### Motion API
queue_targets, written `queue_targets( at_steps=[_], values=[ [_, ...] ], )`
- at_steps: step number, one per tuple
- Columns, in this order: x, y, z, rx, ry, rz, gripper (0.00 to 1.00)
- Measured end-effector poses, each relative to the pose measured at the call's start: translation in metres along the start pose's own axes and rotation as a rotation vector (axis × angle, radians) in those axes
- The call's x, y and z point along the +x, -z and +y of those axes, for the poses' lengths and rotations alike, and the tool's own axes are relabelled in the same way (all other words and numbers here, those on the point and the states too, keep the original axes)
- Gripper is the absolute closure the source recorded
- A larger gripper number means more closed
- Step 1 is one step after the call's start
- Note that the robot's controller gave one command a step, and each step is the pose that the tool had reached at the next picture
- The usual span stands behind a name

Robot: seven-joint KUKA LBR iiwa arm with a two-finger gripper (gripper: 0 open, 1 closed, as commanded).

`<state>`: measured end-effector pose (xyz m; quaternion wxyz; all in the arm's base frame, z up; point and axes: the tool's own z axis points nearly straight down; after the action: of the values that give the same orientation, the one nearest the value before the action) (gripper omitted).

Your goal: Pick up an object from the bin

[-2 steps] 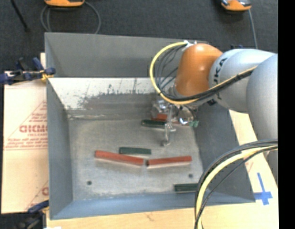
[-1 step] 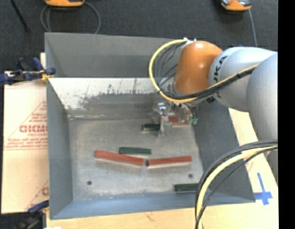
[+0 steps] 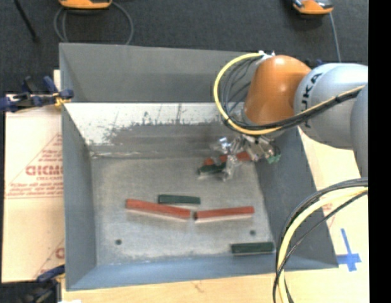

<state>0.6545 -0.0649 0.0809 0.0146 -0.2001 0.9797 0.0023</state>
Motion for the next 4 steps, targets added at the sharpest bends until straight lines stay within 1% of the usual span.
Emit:
queue_targets(
  at_steps=[1,2,3,4],
  values=[
    [0.007,-0.008,-0.002,0.0,0.0,0.019,0.0],
    [0.004,-0.008,0.006,0.0,0.006,0.021,0.0],
    [-0.002,-0.009,0.001,-0.001,-0.003,0.019,0.0],
    [-0.004,-0.005,0.0,0.002,-0.005,0.013,1.0]
  ],
)
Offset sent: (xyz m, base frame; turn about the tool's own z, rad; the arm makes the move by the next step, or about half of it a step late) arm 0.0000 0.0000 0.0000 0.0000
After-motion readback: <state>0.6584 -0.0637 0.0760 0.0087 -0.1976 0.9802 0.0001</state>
